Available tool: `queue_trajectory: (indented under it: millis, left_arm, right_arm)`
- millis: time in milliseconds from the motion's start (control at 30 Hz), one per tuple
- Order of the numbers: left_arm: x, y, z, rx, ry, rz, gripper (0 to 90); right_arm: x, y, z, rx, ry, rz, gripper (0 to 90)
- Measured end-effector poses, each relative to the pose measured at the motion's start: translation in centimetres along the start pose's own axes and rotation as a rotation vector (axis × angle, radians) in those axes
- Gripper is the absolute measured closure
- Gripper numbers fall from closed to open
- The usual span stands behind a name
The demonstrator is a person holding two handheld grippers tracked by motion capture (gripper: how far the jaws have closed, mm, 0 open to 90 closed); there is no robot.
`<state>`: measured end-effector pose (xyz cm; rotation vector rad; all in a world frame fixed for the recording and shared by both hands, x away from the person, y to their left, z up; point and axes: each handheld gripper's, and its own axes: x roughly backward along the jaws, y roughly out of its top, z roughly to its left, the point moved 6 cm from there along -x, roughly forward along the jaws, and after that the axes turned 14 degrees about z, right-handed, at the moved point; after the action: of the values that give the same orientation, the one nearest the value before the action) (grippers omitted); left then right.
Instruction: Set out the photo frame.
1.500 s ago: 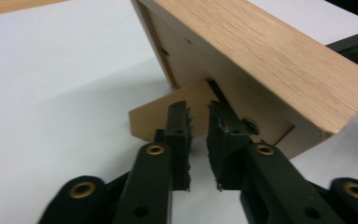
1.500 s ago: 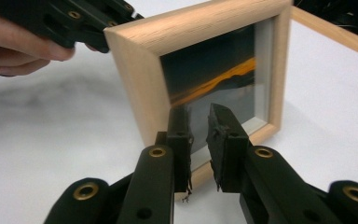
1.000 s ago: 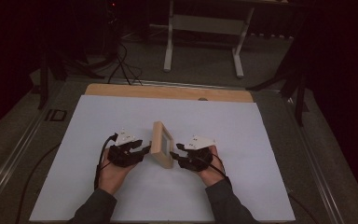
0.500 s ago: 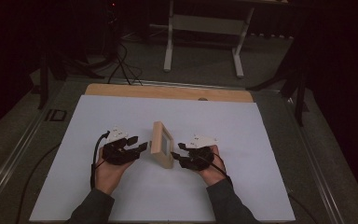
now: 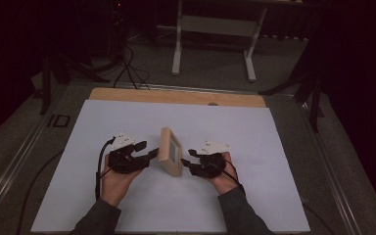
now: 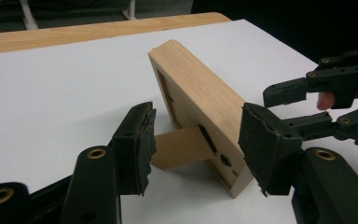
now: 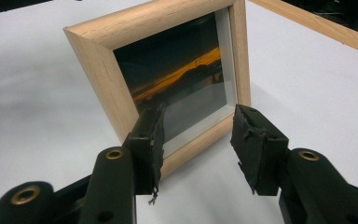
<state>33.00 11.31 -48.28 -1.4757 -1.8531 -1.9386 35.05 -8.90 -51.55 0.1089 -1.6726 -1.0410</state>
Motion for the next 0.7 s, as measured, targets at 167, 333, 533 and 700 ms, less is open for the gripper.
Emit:
queue_trajectory:
  millis: [167,333,533,700]
  left_arm:
    - [-0.1,0.1,-0.5,-0.009,0.001,-0.005,41.3]
    - [-0.2,0.2,-1.1,-0.022,0.002,-0.009,38.0]
    - [-0.9,0.1,-1.6,-0.023,0.011,0.006,33.3]
    - [-1.2,0.2,-1.9,-0.020,0.018,0.004,28.2]
  right_arm:
    - [0.1,0.0,-0.1,-0.001,-0.001,-0.001,53.0]
    - [0.0,-0.1,-0.2,-0.003,0.000,0.004,52.9]
    - [0.0,-0.1,-0.2,-0.003,0.000,0.005,52.8]
    - [0.1,-0.1,-0.3,-0.007,0.000,0.003,52.7]
